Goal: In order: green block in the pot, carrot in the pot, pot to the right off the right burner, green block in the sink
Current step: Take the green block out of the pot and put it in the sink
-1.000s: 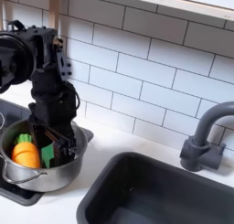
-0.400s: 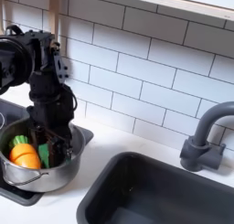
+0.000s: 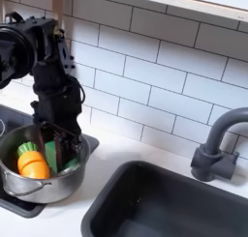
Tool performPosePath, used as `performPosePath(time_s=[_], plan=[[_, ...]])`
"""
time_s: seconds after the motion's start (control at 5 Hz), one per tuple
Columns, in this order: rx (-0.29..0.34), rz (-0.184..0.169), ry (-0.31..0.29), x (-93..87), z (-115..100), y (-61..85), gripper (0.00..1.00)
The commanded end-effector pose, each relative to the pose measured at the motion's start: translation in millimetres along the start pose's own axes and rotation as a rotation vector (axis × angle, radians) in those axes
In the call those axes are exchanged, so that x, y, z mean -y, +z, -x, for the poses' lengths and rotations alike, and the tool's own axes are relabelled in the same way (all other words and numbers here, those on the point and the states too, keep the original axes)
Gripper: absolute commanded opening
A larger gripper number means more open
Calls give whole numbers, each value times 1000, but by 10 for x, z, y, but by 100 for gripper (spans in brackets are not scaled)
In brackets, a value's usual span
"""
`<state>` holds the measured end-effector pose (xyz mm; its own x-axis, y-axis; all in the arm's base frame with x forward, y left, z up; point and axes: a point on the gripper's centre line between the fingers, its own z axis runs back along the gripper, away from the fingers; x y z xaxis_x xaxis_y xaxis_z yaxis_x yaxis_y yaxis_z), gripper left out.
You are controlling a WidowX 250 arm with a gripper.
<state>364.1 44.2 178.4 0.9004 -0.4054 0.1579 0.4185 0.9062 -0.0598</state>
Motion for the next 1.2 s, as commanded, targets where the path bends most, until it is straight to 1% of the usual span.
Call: performPosePath(time_s=[0.0,0.2,0.4,0.8,1.0], plan=[[46,-36,1,54,-99,361,0],[80,-44,-1,156,-152,547,0],[77,-31,-17,302,-187,570,0],[76,-2,-64,681,-209,550,0],[46,29,-88,881,-196,414,0]])
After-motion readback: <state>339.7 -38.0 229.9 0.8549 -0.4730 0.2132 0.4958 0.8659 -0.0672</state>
